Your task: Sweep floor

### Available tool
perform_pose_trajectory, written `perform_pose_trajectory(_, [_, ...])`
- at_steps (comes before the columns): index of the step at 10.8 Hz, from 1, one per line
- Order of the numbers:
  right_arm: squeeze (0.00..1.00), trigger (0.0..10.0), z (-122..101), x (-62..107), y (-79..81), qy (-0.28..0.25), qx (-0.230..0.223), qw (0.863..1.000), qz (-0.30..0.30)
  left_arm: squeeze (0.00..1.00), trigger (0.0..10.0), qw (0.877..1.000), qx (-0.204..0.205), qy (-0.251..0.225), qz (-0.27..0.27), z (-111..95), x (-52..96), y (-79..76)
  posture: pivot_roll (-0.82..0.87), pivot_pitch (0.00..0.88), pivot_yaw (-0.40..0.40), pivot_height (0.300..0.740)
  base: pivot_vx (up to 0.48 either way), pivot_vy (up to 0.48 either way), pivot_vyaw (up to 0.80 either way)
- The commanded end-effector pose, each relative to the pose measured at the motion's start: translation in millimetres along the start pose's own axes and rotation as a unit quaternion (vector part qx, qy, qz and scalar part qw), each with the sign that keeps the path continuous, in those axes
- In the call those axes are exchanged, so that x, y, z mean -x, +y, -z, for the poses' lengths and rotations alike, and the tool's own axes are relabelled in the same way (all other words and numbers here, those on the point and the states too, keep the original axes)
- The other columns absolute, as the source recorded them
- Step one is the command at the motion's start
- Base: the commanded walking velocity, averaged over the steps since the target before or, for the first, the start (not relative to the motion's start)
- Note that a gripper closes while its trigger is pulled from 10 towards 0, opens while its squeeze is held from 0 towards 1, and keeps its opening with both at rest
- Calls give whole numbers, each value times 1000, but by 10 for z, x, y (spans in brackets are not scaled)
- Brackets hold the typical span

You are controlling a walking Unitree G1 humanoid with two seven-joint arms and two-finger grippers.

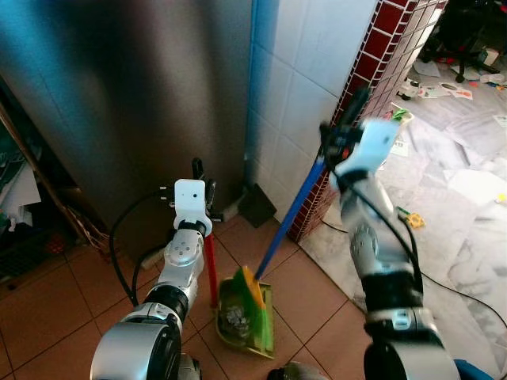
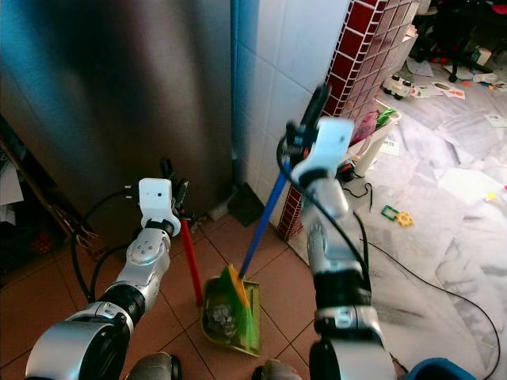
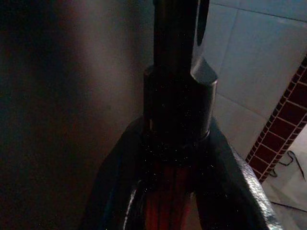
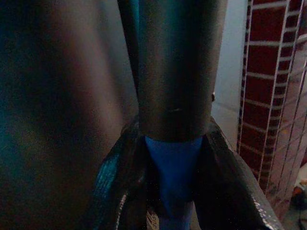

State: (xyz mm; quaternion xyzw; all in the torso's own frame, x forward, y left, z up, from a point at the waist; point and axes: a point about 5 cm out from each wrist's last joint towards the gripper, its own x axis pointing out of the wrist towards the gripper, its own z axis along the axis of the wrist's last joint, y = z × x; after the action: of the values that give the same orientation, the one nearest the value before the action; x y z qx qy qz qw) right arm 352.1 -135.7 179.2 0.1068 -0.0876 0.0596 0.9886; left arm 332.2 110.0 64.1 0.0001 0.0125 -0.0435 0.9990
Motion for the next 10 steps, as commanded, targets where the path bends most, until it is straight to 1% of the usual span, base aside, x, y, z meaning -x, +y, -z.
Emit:
perform_pose_trajectory(1, [0, 10000, -231, -76, -28, -56, 0, 998, 10, 0, 10000, 1000, 4, 4, 9, -22, -28, -31, -85, 36, -51, 740, 0, 0, 0])
perform_pose_trajectory(2, [0, 10000, -247, -89, -43, -61, 16, 998, 15, 0, 10000, 1000, 4, 4, 10, -20, -28, -33, -83, 32, -53, 740, 0, 0, 0])
perform_pose_trajectory(3, [0, 10000, -253, -96, -81, -66, 50, 996, 21, 0, 10000, 1000, 5, 3, 13, -19, -25, -43, -81, 31, -55, 740, 0, 0, 0])
perform_pose_trajectory(4, [0, 10000, -225, -65, -128, -72, 101, 992, 20, 0, 10000, 1000, 11, 1, 14, -32, -32, -41, -77, 28, -56, 740, 0, 0, 0])
perform_pose_trajectory(5, [0, 10000, -182, -19, -147, -71, 112, 991, 15, 0, 10000, 1000, 10, -9, 10, -72, -48, -23, -76, 33, -54, 740, 0, 0, 0])
perform_pose_trajectory(6, [0, 10000, -60, 77, -183, -61, 129, 989, 22, 0, 10000, 1000, 12, -27, 9, -132, -55, 5, -68, 27, -48, 740, 0, 0, 0])
perform_pose_trajectory(7, [0, 10000, 26, 144, -190, -54, 141, 988, 23, 0, 10000, 999, 4, -47, 19, -160, -27, 8, -55, 23, -45, 740, 0, 0, 0])
perform_pose_trajectory(8, [0, 10000, 144, 205, -191, -43, 153, 987, 22, 0, 10000, 998, -13, -57, 16, -163, 8, 58, -48, 21, -35, 740, 0, 0, 0])
perform_pose_trajectory(9, [0, 10000, 205, 229, -205, -32, 168, 985, 31, 0, 10000, 997, -32, -62, 24, -167, 32, 99, -46, 28, -29, 740, 0, 0, 0])
perform_pose_trajectory(10, [0, 10000, 229, 234, -229, -24, 179, 983, 42, 0, 10000, 997, -40, -64, 33, -185, 39, 118, -45, 30, -24, 740, 0, 0, 0])
